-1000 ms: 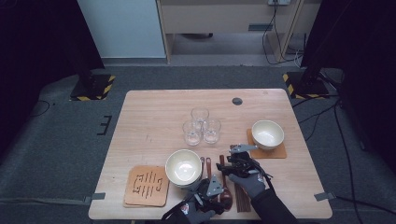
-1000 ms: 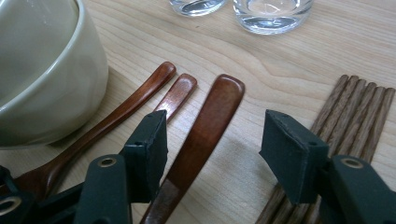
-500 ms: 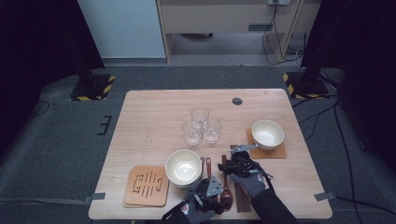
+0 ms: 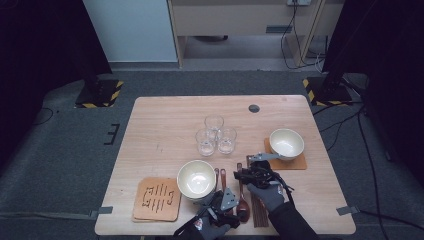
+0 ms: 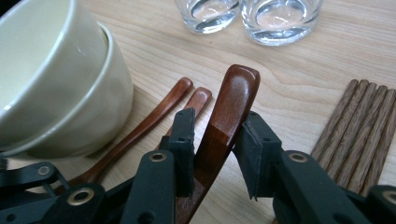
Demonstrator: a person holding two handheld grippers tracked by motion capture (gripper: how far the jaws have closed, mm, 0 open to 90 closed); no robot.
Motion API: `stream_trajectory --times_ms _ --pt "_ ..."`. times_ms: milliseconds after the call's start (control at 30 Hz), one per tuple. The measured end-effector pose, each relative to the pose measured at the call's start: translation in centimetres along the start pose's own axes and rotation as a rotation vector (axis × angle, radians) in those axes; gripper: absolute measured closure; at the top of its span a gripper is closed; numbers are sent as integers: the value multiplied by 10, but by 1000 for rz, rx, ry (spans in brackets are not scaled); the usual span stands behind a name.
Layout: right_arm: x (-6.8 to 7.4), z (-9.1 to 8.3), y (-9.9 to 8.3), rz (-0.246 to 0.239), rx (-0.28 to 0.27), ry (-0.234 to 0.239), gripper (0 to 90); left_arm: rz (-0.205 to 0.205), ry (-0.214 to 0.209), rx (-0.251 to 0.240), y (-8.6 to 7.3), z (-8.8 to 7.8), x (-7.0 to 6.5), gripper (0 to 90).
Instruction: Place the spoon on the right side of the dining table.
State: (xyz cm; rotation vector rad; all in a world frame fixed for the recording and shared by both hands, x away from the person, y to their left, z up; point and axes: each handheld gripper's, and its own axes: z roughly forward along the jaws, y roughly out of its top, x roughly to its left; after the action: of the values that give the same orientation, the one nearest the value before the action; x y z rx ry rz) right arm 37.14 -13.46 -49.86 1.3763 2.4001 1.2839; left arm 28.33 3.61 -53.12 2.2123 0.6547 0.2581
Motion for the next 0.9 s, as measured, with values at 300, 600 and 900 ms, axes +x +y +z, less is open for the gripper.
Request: stream_trajectory --times_ms 300,600,900 --pt "-1 -9 4 20 -45 34 727 -3 22 -6 0 0 0 319" --pt "-2 -19 7 41 -78 67 759 -7 37 -10 0 -1 1 322" --pt "-1 -28 7 51 -115 88 807 3 45 -7 0 -1 1 325"
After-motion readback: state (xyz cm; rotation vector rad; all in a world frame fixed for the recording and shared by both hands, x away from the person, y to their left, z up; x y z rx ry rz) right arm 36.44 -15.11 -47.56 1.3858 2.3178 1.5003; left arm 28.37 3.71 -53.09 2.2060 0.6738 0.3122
